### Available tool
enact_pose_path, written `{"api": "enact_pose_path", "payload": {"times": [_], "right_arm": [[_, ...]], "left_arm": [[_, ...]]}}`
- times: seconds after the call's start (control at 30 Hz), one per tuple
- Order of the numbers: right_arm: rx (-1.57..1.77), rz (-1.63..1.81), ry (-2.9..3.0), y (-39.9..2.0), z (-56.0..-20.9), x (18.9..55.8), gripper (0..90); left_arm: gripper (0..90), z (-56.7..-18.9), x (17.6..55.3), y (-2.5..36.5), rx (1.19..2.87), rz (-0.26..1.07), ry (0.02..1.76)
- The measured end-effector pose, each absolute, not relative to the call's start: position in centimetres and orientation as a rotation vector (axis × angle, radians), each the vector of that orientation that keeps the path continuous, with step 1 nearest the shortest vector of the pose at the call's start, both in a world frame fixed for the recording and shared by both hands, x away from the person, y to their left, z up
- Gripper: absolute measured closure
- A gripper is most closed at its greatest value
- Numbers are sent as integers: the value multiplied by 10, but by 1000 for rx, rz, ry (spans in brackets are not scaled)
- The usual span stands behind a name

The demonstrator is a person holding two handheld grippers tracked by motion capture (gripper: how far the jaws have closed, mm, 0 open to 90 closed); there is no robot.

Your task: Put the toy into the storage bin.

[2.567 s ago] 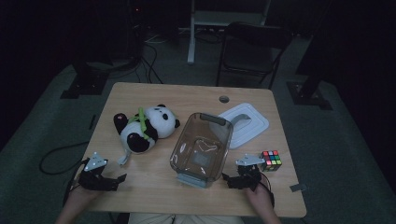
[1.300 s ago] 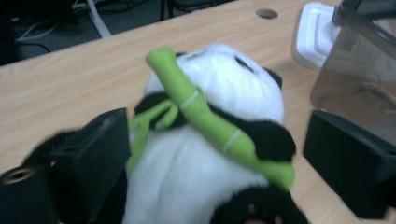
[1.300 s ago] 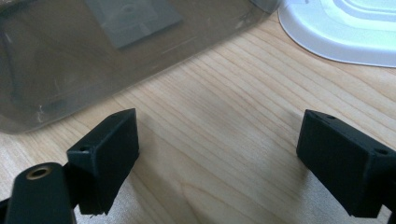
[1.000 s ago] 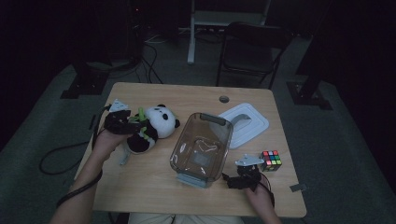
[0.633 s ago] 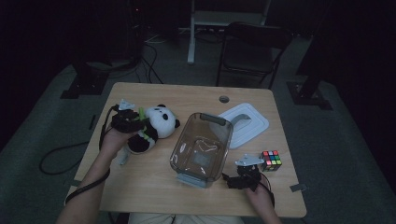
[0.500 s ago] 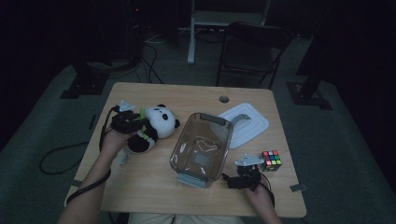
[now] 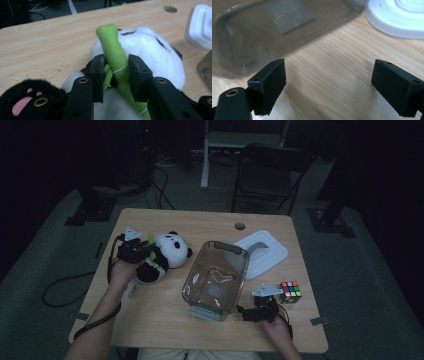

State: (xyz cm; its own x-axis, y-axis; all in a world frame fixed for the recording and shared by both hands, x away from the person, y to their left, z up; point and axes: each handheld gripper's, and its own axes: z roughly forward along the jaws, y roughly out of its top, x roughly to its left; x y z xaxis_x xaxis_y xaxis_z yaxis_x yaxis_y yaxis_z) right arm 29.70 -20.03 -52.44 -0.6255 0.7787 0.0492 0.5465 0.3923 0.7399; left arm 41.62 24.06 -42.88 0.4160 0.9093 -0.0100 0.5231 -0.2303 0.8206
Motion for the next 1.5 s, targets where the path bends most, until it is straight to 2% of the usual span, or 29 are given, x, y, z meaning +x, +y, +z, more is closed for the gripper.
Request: {"api": "enact_pose_path", "payload": {"times": [0.6,0.97,1.5], "right_arm": [[1061,1071,2372,-161,-520,298,120],[990,1067,2411,-117,-517,313,108],[1019,1086,2410,-87,-517,329,108]], "left_arm": [[705,-391,399,245,1756,620,1175],[704,-361,391,245,1693,652,1158],[704,-329,385,244,1648,674,1130]]}}
